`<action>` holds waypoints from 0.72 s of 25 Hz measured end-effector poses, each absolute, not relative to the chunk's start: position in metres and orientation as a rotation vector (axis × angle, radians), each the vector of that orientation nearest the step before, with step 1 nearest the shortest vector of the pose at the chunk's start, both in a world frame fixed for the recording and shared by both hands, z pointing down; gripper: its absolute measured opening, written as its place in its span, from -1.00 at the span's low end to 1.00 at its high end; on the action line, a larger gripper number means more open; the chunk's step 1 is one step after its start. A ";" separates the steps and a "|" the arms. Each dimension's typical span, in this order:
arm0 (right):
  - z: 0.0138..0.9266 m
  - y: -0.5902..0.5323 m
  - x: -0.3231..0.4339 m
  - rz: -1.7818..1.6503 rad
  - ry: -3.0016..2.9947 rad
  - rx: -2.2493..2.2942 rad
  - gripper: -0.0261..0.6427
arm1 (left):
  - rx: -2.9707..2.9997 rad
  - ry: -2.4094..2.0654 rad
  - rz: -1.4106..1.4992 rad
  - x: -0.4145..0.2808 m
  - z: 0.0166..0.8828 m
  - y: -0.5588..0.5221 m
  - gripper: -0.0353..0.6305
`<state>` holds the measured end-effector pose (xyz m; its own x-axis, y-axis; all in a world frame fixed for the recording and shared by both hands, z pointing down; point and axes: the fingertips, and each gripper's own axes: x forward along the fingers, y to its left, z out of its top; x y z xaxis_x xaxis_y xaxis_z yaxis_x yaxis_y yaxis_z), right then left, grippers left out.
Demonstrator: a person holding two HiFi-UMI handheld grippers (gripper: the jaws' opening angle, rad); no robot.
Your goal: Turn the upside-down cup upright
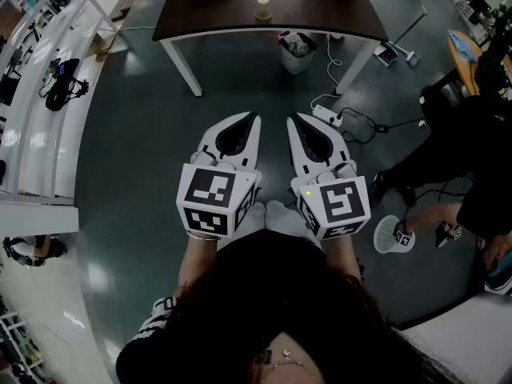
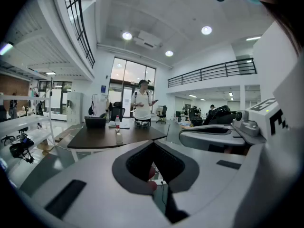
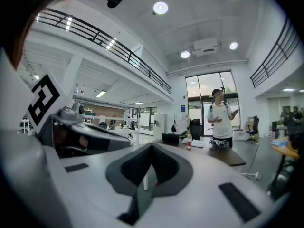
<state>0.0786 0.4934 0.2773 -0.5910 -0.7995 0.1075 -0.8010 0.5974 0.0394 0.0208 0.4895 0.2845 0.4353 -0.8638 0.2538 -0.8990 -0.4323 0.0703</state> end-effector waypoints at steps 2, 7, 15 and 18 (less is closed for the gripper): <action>0.278 0.488 0.080 0.021 -2.702 1.359 -0.87 | 2.489 -1.551 0.267 0.022 0.284 0.485 -0.92; 0.283 0.480 0.082 0.025 -2.697 1.351 -0.87 | 2.482 -1.552 0.271 0.023 0.288 0.475 -0.92; 0.286 0.456 0.099 0.024 -2.707 1.362 -0.87 | 2.462 -1.554 0.271 0.037 0.293 0.452 -0.92; 0.286 0.447 0.106 0.007 -2.708 1.363 -0.87 | 2.447 -1.560 0.261 0.042 0.295 0.446 -0.92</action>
<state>0.1062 0.4474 0.2863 -0.5910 -0.8005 0.0997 -0.8009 0.5970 0.0451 0.0421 0.4461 0.2948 0.4181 -0.8676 0.2691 -0.9080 -0.4082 0.0947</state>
